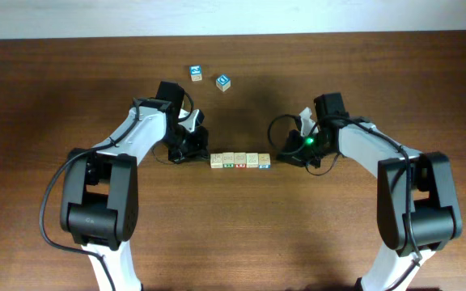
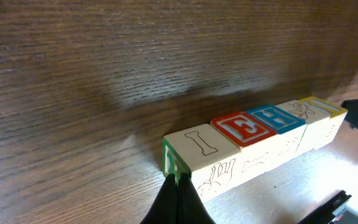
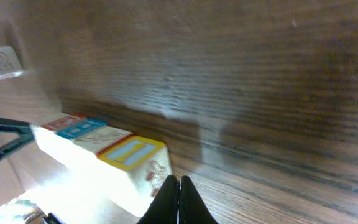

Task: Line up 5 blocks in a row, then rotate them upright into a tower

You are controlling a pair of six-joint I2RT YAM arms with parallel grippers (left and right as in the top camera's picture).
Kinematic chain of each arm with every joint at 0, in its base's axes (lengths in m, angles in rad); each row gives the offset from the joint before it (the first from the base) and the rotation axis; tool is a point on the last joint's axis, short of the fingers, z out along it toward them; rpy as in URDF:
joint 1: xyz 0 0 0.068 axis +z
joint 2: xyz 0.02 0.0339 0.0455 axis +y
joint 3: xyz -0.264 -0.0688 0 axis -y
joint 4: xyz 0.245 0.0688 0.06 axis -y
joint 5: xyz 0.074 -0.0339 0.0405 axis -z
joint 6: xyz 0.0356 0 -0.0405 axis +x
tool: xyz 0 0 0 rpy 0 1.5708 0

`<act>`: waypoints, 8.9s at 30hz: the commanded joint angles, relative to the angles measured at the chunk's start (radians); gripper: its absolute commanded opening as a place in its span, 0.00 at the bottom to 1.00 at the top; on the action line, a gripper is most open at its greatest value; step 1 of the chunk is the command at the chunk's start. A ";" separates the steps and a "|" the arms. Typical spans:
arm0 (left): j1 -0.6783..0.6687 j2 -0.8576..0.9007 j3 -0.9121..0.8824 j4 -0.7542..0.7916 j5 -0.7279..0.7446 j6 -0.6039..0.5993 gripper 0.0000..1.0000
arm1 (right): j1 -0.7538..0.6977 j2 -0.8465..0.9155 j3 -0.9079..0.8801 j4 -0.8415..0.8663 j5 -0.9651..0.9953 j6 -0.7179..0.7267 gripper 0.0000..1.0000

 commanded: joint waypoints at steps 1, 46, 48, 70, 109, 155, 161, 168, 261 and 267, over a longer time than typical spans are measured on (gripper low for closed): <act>0.000 0.007 -0.009 0.003 -0.001 -0.007 0.00 | 0.000 -0.011 -0.029 0.024 -0.028 -0.014 0.04; 0.000 0.007 -0.009 0.010 0.003 -0.021 0.00 | 0.064 0.020 -0.014 0.084 -0.153 -0.055 0.04; 0.000 0.007 -0.009 0.010 0.003 -0.021 0.00 | 0.064 0.025 -0.018 0.084 -0.135 -0.027 0.04; 0.028 0.009 -0.023 0.025 0.045 -0.021 0.00 | -0.169 0.068 -0.125 0.208 -0.491 -0.181 0.05; 0.028 0.009 -0.069 0.102 0.045 -0.056 0.00 | -0.015 0.068 -0.117 0.452 -0.250 0.059 0.04; 0.036 0.009 -0.069 0.092 0.072 0.003 0.00 | -0.113 0.109 -0.046 0.171 -0.438 -0.179 0.04; 0.080 0.009 -0.069 0.091 0.076 0.017 0.00 | -0.106 0.195 -0.046 0.216 -0.529 -0.182 0.05; 0.089 0.009 -0.069 0.096 0.160 0.063 0.00 | -0.106 0.197 -0.046 0.231 -0.529 -0.180 0.05; 0.034 0.009 -0.073 0.088 0.058 0.039 0.00 | 0.148 0.125 0.126 0.154 -0.432 -0.103 0.05; 0.034 0.009 -0.073 0.088 0.058 0.039 0.00 | 0.170 0.126 0.148 0.103 -0.354 -0.109 0.04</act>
